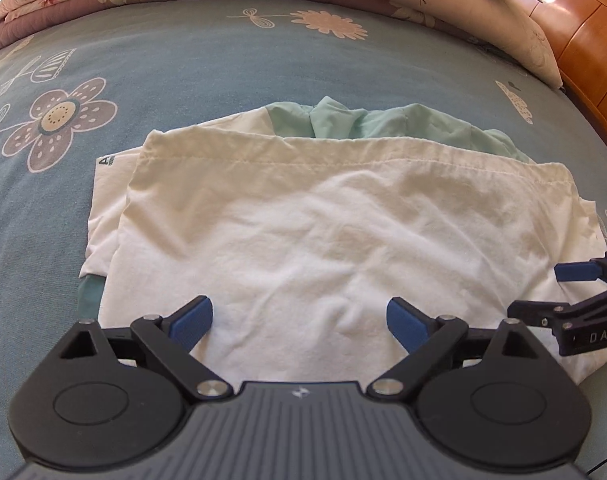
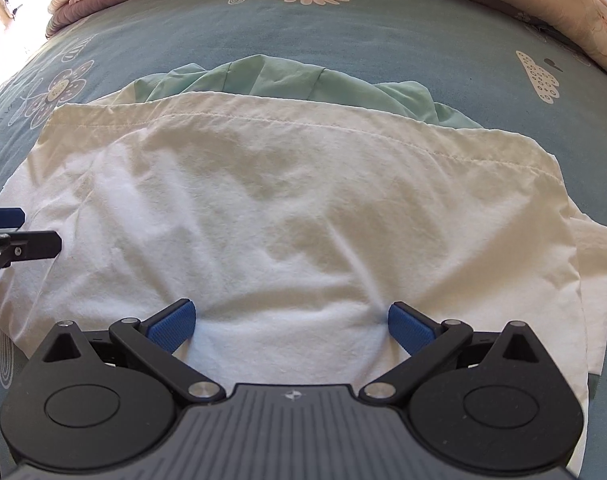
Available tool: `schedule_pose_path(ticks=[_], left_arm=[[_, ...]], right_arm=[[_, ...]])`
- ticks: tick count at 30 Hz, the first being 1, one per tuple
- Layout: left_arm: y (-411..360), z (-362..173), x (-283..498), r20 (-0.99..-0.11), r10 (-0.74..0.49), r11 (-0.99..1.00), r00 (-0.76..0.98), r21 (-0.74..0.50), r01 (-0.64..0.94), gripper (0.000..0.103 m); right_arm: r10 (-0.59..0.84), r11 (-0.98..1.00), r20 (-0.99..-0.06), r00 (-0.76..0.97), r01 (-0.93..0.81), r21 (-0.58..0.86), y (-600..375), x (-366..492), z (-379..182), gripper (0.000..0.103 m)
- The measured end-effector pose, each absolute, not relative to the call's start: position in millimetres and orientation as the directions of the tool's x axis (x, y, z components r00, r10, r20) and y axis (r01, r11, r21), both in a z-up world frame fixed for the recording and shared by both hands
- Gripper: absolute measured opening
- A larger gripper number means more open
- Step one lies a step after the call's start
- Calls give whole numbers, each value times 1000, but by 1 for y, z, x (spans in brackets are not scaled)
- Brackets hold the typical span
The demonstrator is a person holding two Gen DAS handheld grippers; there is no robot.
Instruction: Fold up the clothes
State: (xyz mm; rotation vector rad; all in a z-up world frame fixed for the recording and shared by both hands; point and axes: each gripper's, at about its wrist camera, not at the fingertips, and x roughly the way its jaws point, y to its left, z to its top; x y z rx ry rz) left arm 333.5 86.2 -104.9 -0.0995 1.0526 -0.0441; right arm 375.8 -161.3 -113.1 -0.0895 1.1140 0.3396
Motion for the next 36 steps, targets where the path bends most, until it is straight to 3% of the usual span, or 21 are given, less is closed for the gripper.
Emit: schedule_pose_path(ticks=[5,11,15,21,27,36], left_arm=[[82,-116,329,-852,-68,995,519,-95,-25,102],[90,-123,329,-832,-87,977,548,-178,-115,102],[87,-118,333,-847,-76,980,525,-161,-119,102],[84,-86,313,-809,-112,982,577,-178,-60,102],[85,-106,293,-866,-110,989,487,-143,-32,102],[114,-68,271,-822,-109,992,559,-123,11,102]], right_arm=[[205,947,-893,400,-311,78,-160,376,-114,103],[206,947,-893,399,-312,79,-160,377,-113,103],[192,950,-895,403,-304,66,-158,378,-113,103],[181,956,-890,418,-289,59,-157,376,-114,103],[161,962,-889,429,-268,45,-154,375,-114,103],[110,961,-873,476,-275,-29,-130,359,-86,103]])
